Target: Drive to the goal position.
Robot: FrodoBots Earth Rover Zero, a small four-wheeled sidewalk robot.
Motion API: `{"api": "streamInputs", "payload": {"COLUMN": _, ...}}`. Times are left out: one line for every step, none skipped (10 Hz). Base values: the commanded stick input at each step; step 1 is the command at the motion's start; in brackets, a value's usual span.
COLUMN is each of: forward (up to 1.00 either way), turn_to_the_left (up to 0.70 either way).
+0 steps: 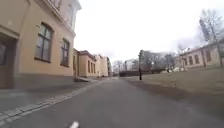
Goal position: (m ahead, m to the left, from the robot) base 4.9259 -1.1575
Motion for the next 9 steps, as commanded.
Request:
{"api": "streamInputs", "payload": {"forward": 0.70, "turn_to_the_left": 0.00}}
{"api": "streamInputs", "payload": {"forward": 0.70, "turn_to_the_left": 0.00}}
{"api": "streamInputs", "payload": {"forward": 0.70, "turn_to_the_left": 0.00}}
{"api": "streamInputs", "payload": {"forward": 0.70, "turn_to_the_left": 0.00}}
{"api": "streamInputs", "payload": {"forward": 0.70, "turn_to_the_left": 0.00}}
{"api": "streamInputs", "payload": {"forward": 0.70, "turn_to_the_left": 0.00}}
{"api": "streamInputs", "payload": {"forward": 0.70, "turn_to_the_left": 0.00}}
{"api": "streamInputs", "payload": {"forward": 0.70, "turn_to_the_left": 0.00}}
{"api": "streamInputs", "payload": {"forward": 0.70, "turn_to_the_left": 0.00}}
